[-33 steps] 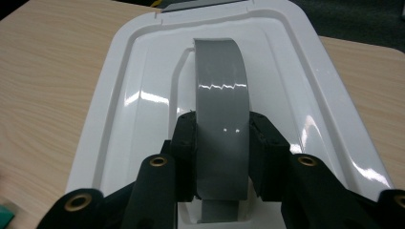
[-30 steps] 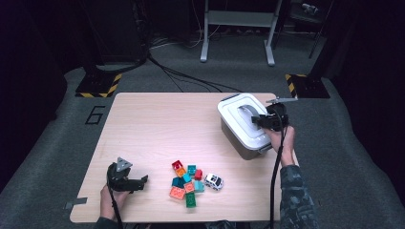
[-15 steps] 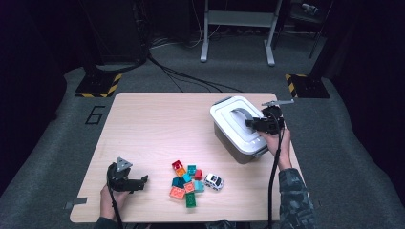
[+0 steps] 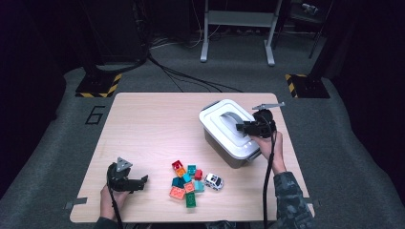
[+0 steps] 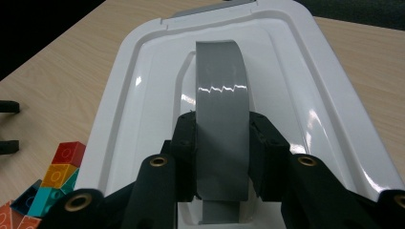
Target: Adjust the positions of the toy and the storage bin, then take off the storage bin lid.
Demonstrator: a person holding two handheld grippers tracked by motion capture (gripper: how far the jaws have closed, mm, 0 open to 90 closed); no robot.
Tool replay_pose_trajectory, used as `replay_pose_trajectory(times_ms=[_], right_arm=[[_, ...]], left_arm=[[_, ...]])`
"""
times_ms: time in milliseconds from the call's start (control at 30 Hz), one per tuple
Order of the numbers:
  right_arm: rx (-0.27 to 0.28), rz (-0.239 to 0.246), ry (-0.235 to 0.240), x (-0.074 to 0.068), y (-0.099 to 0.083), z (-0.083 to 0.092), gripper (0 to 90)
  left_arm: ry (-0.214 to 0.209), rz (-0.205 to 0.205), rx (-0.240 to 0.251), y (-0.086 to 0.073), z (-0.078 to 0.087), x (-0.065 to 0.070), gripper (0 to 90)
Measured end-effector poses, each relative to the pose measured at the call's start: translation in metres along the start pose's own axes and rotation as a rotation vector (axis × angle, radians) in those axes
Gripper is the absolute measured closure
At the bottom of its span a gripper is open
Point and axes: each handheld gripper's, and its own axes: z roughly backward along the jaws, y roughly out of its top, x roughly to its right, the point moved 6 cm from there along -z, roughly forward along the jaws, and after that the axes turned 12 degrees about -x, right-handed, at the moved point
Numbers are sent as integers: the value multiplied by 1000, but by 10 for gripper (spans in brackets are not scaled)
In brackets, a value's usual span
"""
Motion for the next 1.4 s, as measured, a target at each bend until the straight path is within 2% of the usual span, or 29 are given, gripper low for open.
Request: replay_pose_trajectory(times_ms=[233, 400, 467, 567, 833, 1167, 1400], right_arm=[[-9, 19, 11, -16, -1, -3, 673], [-20, 58, 25, -29, -1, -8, 673], [-28, 56, 30, -32, -1, -9, 673], [-22, 83, 42, -34, 0, -11, 673], [-46, 154, 72, -38, 4, -15, 673], [-57, 192, 92, -46, 11, -23, 673], [-63, 218, 81, -51, 16, -27, 673]], left_arm=[[3, -10, 0, 0, 0, -1, 24], [1, -7, -1, 0, 0, -1, 24], [-1, -10, -7, 0, 1, -1, 24], [0, -9, -7, 0, 1, -1, 25], [0, -8, -3, 0, 0, 0, 25], [1, -9, -1, 0, 0, 0, 25], [1, -10, -2, 0, 0, -1, 25]])
